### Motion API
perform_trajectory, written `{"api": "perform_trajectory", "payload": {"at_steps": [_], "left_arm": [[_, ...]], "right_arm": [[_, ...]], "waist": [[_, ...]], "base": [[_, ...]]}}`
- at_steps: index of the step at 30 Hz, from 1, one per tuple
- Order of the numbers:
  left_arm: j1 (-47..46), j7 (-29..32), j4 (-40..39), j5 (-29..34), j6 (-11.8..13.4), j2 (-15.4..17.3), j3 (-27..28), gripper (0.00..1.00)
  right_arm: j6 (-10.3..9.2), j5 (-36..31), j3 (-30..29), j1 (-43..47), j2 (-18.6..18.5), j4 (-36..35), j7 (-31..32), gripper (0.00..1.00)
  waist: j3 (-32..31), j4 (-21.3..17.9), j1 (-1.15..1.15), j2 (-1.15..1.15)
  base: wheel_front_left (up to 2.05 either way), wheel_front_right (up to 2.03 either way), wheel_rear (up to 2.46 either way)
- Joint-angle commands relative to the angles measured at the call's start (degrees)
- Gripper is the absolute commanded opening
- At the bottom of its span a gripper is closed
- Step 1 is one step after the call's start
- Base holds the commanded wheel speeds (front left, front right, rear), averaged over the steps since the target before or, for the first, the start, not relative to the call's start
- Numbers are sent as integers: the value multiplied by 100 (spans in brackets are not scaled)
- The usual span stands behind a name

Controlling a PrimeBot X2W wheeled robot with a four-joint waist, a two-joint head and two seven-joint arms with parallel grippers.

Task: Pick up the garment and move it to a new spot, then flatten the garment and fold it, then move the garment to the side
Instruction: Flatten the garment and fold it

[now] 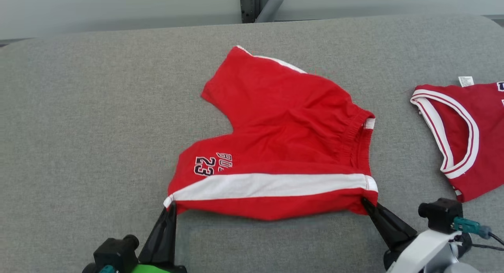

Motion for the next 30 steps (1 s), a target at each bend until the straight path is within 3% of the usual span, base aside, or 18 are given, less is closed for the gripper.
{"api": "perform_trajectory", "payload": {"at_steps": [1,5,9,16,23,26,30], "left_arm": [[172,137,-189,-4,63,56,-30,0],[571,749,-954,16,258,207,-100,0],[558,940,-1384,70,352,303,-39,0],[-174,841,-1325,139,173,361,-6,0],[-1765,729,-667,237,-215,361,-53,0],[-2995,708,240,275,-490,310,-107,0],[-4125,620,1424,248,-675,198,-220,0]], "right_arm": [[-1,-70,-101,195,-64,-90,106,0],[-1,-294,-673,787,-24,-540,503,0],[-1,-581,-1051,1104,178,-990,849,0],[-1,-806,-1603,872,791,-1370,1249,0],[0,-1054,-2031,-5,1462,-1202,1351,0],[0,-1362,-2060,-816,1782,-790,1205,0],[0,-1612,-2011,-1525,2002,-196,959,0]], "waist": [[-183,70,1,0],[-216,135,1,0],[-199,121,1,0],[73,-39,1,0],[533,-285,1,0],[886,-529,1,0],[1177,-707,1,0]], "base": [[0,0,0],[0,0,0],[0,0,0],[0,0,0],[0,0,0],[0,0,0],[0,0,0]]}}
